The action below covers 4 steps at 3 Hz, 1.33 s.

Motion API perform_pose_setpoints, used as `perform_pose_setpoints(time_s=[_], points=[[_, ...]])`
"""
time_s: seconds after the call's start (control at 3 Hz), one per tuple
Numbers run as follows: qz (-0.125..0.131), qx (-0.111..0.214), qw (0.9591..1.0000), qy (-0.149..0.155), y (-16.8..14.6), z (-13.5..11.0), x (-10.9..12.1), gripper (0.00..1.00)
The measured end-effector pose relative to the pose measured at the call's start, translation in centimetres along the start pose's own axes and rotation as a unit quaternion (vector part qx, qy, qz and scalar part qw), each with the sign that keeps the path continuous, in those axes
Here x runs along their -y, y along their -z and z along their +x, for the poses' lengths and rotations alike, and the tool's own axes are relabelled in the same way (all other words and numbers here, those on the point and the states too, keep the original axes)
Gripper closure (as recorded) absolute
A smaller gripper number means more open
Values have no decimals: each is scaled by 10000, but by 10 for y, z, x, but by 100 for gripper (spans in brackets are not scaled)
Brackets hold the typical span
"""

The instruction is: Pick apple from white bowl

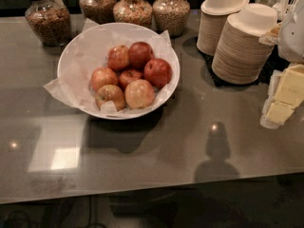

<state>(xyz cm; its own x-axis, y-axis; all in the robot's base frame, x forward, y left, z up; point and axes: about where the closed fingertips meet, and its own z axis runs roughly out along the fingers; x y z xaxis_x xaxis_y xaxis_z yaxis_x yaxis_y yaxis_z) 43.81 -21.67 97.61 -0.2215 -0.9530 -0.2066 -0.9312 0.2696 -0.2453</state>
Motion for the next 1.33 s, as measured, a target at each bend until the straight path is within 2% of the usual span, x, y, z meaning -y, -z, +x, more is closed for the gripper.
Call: perform_pose_setpoints(time_s=[0.67, 1.0, 1.33], points=[[66, 57, 9999, 82, 1, -7, 2, 0], [110, 315, 9987, 392, -1, -30, 7, 0], [13, 508, 9946, 902, -11, -64, 6, 0]])
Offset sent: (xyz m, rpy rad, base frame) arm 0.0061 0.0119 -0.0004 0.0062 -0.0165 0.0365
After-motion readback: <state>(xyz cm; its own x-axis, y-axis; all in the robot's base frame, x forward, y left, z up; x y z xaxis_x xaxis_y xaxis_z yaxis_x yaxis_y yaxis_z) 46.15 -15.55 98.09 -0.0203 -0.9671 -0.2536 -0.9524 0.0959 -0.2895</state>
